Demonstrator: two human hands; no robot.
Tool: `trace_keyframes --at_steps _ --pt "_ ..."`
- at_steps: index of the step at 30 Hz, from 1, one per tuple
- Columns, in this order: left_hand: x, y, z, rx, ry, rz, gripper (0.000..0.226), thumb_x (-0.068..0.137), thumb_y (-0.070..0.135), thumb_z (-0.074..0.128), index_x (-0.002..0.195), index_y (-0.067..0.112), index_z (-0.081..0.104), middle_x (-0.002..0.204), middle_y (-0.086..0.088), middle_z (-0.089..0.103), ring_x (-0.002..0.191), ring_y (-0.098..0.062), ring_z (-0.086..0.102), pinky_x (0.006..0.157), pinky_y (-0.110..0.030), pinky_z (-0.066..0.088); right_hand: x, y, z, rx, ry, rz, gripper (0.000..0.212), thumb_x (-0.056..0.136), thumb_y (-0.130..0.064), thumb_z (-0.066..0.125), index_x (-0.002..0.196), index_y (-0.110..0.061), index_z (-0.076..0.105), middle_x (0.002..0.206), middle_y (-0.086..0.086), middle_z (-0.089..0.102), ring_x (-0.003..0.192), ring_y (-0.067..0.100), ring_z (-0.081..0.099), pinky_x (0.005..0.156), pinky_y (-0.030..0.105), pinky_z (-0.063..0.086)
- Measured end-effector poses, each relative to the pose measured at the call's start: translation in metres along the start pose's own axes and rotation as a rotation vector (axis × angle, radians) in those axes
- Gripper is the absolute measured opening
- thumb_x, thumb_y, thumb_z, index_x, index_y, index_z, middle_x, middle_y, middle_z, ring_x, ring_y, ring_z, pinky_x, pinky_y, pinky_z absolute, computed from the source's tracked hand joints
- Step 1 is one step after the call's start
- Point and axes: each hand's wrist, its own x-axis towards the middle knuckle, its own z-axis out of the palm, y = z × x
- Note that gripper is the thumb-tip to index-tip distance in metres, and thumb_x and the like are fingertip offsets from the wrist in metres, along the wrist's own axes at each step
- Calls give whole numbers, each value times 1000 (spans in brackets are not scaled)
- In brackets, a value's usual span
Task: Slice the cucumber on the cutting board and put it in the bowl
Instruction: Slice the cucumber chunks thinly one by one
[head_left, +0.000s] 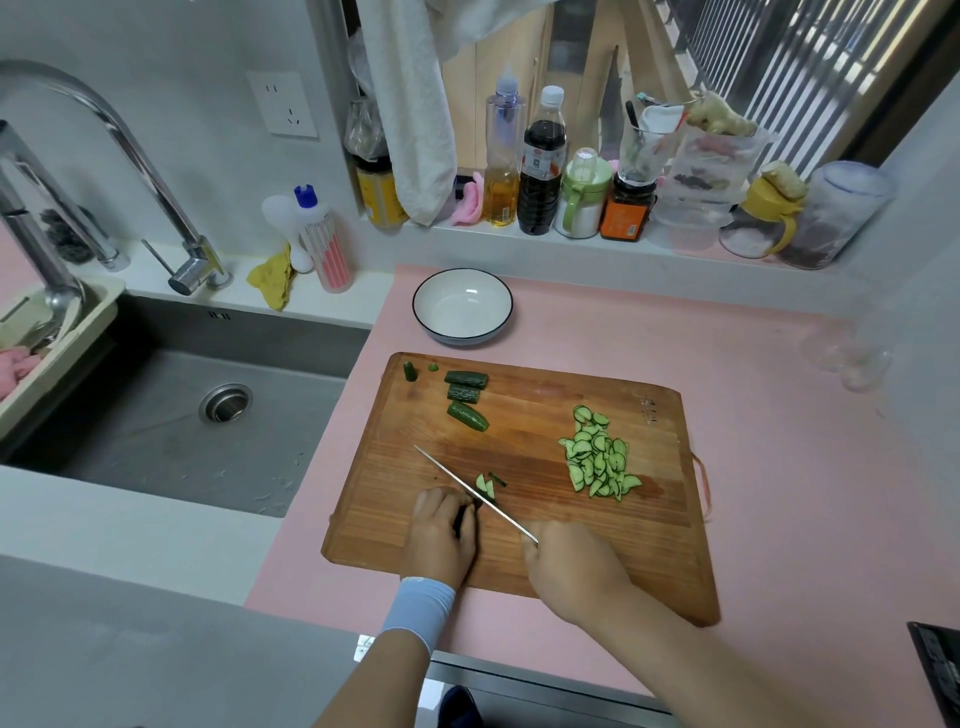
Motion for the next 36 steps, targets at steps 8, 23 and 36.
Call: trace_keyframes --at_steps 8,23,36 --pt "-1 -1 0 15 -8 -13 14 78 1 73 78 12 64 80 0 58 81 -17 50 80 -16 37 -3 -2 1 -31 29 -21 25 102 -28 40 97 -23 64 87 1 65 80 25 57 66 31 41" --pt "0 -2 0 13 4 -35 17 74 -1 75 73 10 62 77 -3 58 81 -16 48 76 -16 37 -19 7 0 -64 52 -53 24 103 -32 39 89 -27 59 78 -2 62 70 21 53 61 31 40" --pt "-4 -2 -1 25 1 -35 14 78 1 74 76 10 63 79 -2 54 81 -18 48 79 -16 35 1 -9 5 -38 28 -25 22 102 -29 41 86 -27 55 93 5 69 87 29 64 65 31 40"
